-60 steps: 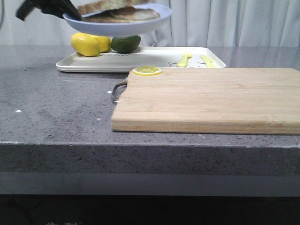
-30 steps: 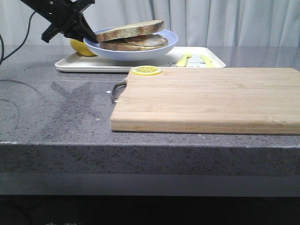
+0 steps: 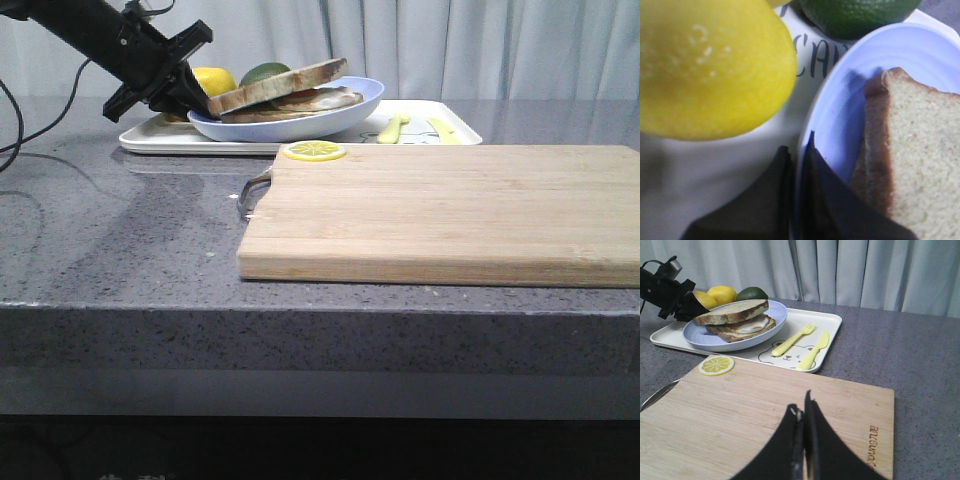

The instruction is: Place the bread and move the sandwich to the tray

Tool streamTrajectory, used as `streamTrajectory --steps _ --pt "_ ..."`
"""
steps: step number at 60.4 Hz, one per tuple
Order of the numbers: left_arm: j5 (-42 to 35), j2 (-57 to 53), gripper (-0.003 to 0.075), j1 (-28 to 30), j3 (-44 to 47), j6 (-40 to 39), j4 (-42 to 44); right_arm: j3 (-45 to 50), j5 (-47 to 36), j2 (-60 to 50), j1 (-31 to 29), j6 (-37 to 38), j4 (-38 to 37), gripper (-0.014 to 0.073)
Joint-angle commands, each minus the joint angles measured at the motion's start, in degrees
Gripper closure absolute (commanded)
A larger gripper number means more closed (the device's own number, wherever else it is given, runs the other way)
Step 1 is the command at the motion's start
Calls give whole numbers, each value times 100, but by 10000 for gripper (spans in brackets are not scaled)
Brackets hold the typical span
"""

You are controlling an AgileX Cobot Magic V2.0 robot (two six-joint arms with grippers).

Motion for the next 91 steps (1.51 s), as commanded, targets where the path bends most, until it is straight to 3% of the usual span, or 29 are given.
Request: streamTrajectory --steps 1,7,11,28,36,44,61,71,81,91 --pt "-499 -444 632 -34 -217 108 -377 -141 -412 3 1 -5 40 654" --pt "-459 -444 489 -34 -299 108 -390 -141 -417 3 1 -5 40 654" --pt "-346 -444 437 -23 -431 108 -390 -141 -417 3 1 -5 40 654" --pt "581 -444 429 222 -1569 82 -377 -141 -417 3 1 -5 40 654" --pt "646 -519 517 318 -1826 -98 -442 -141 -417 3 1 -5 40 654" --pt "646 -761 739 326 -1826 -98 -442 -141 -412 3 1 -5 40 654" --pt "646 -1509 741 195 -1747 -404 -143 -141 -411 3 1 -5 40 654" --pt "646 -2411 741 -228 -953 -404 1477 -141 -287 3 1 -5 40 654" --pt "646 -3748 741 -680 1074 -404 3387 -141 -281 3 1 -5 40 654" --pt "330 -4959 741 -752 2903 -539 4114 -141 -276 3 1 -5 40 654"
